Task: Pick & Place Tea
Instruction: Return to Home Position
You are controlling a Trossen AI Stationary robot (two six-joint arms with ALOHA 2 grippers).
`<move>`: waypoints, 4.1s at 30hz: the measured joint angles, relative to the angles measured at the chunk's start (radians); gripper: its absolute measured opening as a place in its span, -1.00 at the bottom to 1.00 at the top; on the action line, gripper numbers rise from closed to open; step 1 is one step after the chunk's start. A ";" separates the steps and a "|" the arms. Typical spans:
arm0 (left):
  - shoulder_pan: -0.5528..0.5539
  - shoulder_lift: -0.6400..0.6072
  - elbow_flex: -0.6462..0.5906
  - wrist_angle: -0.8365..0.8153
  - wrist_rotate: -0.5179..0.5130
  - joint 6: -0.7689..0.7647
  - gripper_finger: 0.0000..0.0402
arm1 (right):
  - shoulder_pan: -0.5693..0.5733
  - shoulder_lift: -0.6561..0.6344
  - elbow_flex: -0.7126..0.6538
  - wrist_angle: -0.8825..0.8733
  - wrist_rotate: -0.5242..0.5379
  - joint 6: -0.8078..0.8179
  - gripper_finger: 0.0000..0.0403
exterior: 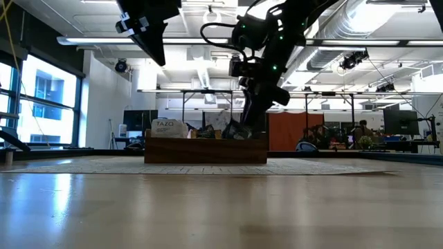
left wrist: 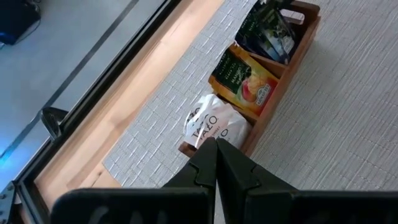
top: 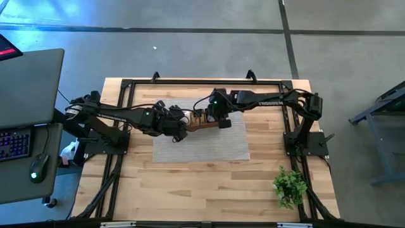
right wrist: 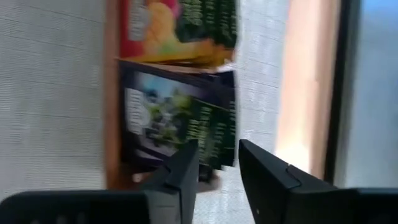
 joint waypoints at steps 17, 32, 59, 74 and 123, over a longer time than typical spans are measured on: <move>0.000 -0.109 0.002 -0.245 -0.102 -0.186 -1.00 | 0.044 -0.091 -0.002 0.080 -0.196 0.123 -0.29; 0.000 -0.170 0.002 -0.296 -0.154 -0.235 -1.00 | 0.098 -0.019 -0.179 0.420 -0.020 0.164 -0.98; 0.000 -0.195 -0.001 -0.404 -0.177 -0.270 -1.00 | 0.100 -0.181 -0.179 0.353 0.087 0.155 -0.98; -0.314 -0.854 -0.407 -0.057 -0.217 -0.271 -1.00 | 0.031 -1.056 -0.649 0.373 -0.117 0.258 -0.99; -0.373 -1.445 -1.298 1.112 0.281 0.629 -1.00 | -0.059 -1.791 -1.197 0.588 -0.495 0.516 -0.91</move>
